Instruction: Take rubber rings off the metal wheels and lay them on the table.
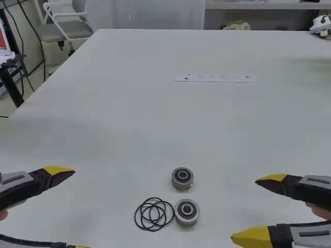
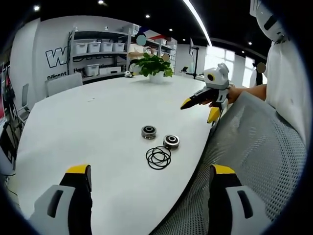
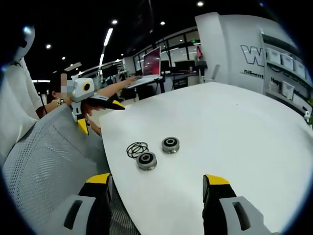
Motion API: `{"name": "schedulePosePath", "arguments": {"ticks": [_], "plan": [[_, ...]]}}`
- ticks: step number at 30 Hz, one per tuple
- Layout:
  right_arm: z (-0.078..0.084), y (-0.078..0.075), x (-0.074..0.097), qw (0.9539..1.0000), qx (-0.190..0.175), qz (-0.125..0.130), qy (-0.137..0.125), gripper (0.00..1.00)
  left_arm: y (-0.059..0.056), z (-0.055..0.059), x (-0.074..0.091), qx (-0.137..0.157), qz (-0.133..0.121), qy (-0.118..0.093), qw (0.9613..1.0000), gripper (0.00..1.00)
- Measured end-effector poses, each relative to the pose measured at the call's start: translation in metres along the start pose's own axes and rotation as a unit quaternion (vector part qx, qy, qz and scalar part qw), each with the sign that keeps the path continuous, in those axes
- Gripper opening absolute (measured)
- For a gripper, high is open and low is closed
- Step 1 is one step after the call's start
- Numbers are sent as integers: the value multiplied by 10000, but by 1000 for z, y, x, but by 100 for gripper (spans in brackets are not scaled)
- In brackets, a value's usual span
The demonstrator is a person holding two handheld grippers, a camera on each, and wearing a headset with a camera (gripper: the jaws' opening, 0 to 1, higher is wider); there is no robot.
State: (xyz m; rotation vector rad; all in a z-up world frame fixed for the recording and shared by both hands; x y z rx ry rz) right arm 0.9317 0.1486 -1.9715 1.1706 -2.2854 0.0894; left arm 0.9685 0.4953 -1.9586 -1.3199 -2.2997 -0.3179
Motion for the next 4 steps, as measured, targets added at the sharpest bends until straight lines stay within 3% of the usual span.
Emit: {"name": "schedulePosePath", "arguments": {"ticks": [4], "plan": [[2, 0, 4, 9999, -70, 78, 6, 80, 1, 0, 0, 11, -41, -6, 10000, 99]]}}
Point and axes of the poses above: the centre of the closed fingertips' face, and the gripper's own axes: x roughly backward along the fingers, y roughly to its left, z roughly out of its underside, the point moved 10 cm from there along x, roughly backward along the fingers, and after that the axes turned 3 degrees about -z, right-handed, at the moved point
